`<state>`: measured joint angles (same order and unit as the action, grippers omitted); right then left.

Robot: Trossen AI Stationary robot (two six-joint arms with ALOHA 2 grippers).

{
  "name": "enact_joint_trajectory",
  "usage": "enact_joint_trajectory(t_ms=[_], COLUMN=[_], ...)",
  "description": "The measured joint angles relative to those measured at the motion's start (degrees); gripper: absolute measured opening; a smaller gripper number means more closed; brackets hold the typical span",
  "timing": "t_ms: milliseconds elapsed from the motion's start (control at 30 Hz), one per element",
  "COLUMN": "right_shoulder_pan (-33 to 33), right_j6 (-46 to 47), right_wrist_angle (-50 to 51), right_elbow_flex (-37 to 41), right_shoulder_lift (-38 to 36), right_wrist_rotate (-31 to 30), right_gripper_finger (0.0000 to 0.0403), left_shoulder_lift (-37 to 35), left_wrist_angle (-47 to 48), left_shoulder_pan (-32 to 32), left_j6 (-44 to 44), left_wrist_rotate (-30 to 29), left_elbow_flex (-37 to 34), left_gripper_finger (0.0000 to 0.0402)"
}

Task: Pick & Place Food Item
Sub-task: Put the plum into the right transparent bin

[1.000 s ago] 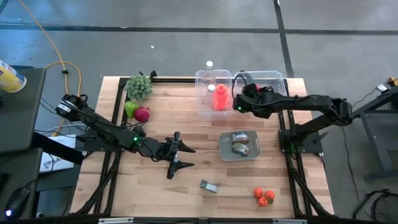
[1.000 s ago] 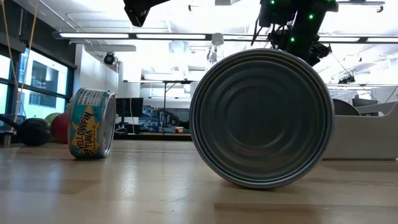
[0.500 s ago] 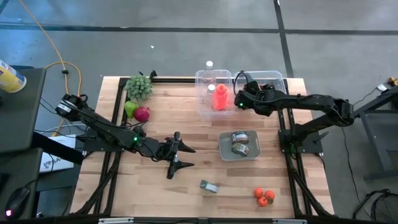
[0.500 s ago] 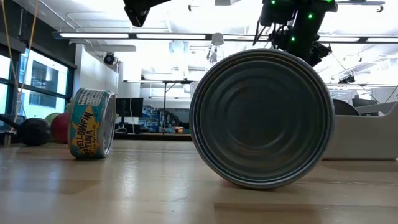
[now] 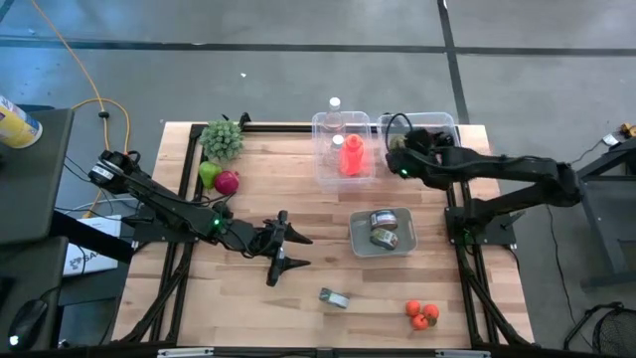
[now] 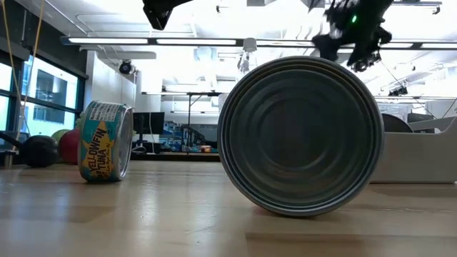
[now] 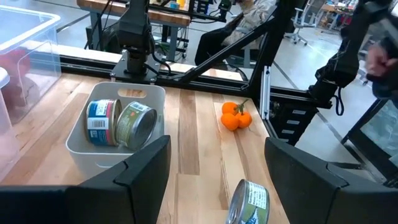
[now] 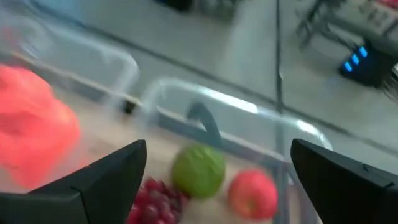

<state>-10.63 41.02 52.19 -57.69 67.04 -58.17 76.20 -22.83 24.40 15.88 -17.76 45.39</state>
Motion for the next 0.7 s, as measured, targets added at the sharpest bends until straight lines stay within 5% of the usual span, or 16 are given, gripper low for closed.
enact_joint_trajectory(t_ms=[333,700], right_shoulder_pan=[23.89,46.31], right_j6=[-2.25,8.70], right_wrist_angle=[-12.67,-19.12], right_elbow_flex=[0.00,0.02], right_shoulder_lift=[-6.05,9.01], right_wrist_rotate=[-8.65,-22.29], right_gripper_finger=[0.0386,0.0385], left_shoulder_lift=[0.00,0.00], left_wrist_angle=[0.04,-0.09], left_shoulder_pan=[0.00,-0.01], left_j6=[0.00,0.01], left_wrist_rotate=[-0.01,0.00], left_elbow_flex=[0.00,0.00], left_gripper_finger=[0.0250,0.0250])
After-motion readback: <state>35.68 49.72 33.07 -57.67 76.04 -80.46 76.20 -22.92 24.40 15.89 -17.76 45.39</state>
